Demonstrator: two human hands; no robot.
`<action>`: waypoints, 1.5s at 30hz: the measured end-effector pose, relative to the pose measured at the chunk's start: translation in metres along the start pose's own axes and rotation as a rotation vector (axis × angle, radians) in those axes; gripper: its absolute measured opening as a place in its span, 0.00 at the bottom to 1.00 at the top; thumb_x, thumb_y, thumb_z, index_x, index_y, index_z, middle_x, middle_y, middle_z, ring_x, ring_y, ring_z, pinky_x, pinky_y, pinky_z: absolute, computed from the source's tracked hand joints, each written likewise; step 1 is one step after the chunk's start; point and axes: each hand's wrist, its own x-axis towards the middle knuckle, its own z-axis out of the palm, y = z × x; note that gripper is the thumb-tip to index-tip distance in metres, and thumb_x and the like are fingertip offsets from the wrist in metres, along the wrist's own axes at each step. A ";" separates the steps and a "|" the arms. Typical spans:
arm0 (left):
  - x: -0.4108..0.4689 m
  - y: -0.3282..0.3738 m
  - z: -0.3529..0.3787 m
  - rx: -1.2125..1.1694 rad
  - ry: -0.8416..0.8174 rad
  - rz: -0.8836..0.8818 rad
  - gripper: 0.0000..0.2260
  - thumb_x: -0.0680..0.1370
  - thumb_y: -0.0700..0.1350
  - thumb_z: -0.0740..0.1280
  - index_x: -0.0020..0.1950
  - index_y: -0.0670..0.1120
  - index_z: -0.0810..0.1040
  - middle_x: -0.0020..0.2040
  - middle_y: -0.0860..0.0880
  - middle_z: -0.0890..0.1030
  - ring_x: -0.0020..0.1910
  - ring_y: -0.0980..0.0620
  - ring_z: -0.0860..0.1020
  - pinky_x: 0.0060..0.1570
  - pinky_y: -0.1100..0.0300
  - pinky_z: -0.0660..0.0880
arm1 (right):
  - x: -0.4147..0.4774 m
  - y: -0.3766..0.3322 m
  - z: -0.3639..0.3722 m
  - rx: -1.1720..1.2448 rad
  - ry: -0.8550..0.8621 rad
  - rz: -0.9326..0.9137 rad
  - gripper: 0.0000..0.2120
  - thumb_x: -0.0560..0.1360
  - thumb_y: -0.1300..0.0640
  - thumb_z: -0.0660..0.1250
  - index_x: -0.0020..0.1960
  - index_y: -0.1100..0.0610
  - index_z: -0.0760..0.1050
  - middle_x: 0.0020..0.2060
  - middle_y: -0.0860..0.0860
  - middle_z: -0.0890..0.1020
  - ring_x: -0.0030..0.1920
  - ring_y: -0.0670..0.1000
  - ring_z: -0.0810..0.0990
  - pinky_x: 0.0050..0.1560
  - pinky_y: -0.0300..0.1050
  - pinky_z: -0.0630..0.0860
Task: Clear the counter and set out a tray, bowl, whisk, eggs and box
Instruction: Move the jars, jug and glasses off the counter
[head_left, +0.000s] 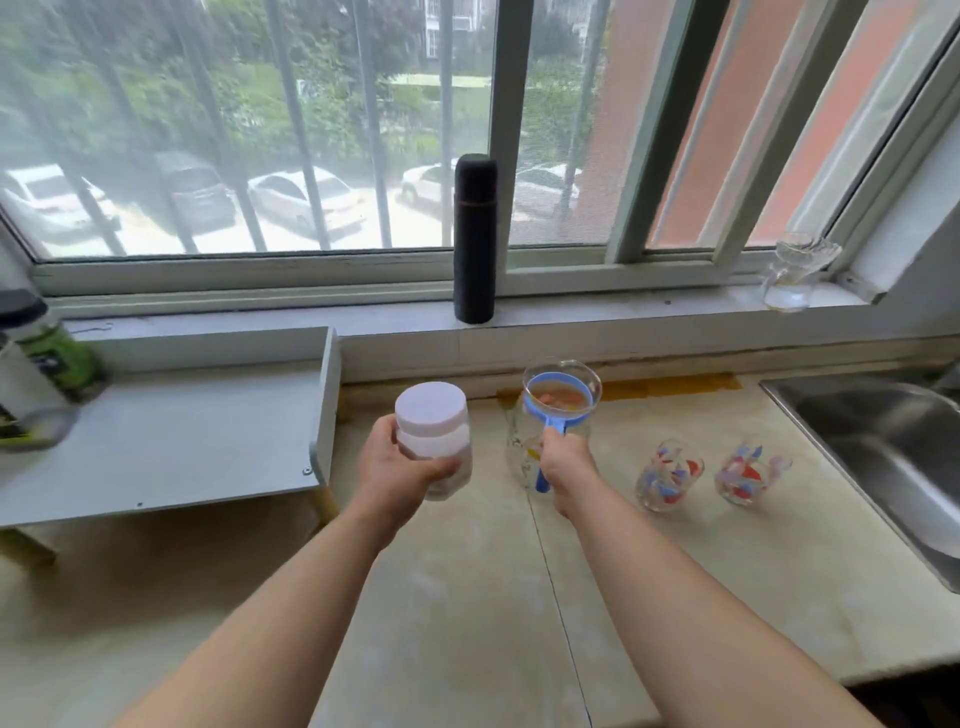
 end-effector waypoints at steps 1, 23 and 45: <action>0.000 -0.002 -0.003 0.004 -0.001 -0.005 0.33 0.66 0.36 0.77 0.68 0.45 0.68 0.59 0.47 0.75 0.58 0.46 0.73 0.56 0.54 0.73 | -0.001 0.001 0.001 -0.002 0.020 -0.019 0.17 0.82 0.51 0.51 0.62 0.60 0.71 0.45 0.54 0.74 0.46 0.54 0.76 0.47 0.49 0.73; -0.029 0.067 -0.092 -0.066 0.227 0.158 0.30 0.67 0.35 0.76 0.66 0.44 0.69 0.58 0.47 0.76 0.55 0.46 0.75 0.55 0.51 0.76 | -0.134 -0.108 0.017 0.127 -0.163 -0.575 0.15 0.80 0.49 0.58 0.40 0.56 0.74 0.34 0.52 0.76 0.37 0.49 0.73 0.41 0.45 0.71; 0.012 -0.021 -0.318 0.022 0.531 -0.081 0.33 0.65 0.38 0.78 0.67 0.45 0.69 0.60 0.46 0.77 0.58 0.44 0.74 0.55 0.52 0.73 | -0.165 -0.131 0.271 -0.011 -0.500 -0.491 0.09 0.76 0.54 0.62 0.46 0.59 0.76 0.40 0.57 0.80 0.36 0.50 0.77 0.37 0.46 0.68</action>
